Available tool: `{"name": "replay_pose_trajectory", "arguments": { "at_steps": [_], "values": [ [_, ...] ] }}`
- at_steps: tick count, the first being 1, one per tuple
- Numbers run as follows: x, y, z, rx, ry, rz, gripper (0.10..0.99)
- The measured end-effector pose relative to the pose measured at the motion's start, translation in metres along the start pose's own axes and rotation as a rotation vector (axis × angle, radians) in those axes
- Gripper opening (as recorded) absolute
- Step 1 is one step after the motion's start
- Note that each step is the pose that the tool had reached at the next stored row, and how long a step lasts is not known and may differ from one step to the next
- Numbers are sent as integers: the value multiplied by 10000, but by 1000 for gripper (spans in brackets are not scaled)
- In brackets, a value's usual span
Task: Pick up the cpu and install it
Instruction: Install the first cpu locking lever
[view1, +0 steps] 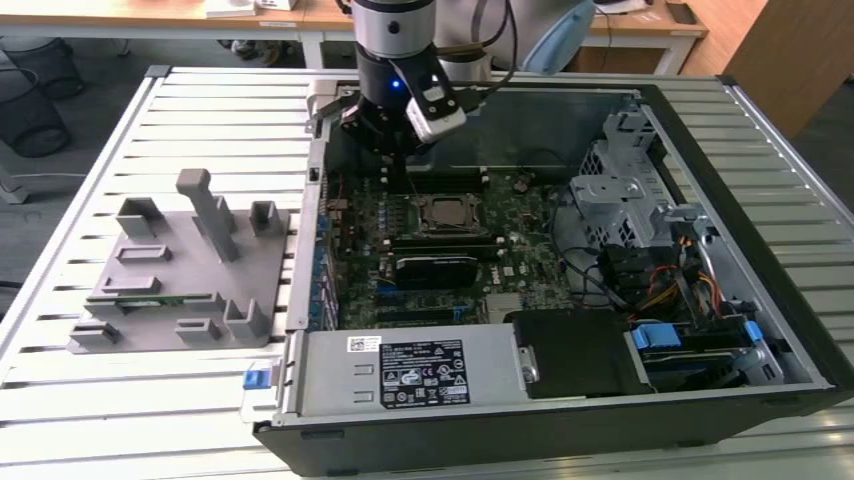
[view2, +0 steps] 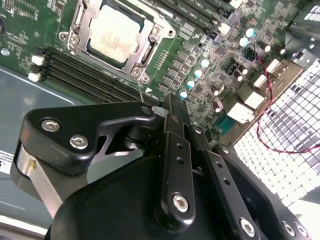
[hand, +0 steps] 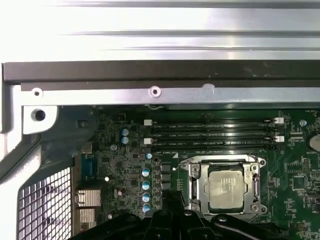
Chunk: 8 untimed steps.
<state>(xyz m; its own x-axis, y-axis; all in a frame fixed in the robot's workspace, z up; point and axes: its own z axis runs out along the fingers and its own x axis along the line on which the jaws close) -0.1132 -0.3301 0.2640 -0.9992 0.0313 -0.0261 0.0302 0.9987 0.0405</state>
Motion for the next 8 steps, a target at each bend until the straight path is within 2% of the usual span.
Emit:
{"name": "replay_pose_trajectory", "arguments": {
  "at_steps": [8],
  "values": [
    [45,96,42,-2,-1,0,106]
  ]
}}
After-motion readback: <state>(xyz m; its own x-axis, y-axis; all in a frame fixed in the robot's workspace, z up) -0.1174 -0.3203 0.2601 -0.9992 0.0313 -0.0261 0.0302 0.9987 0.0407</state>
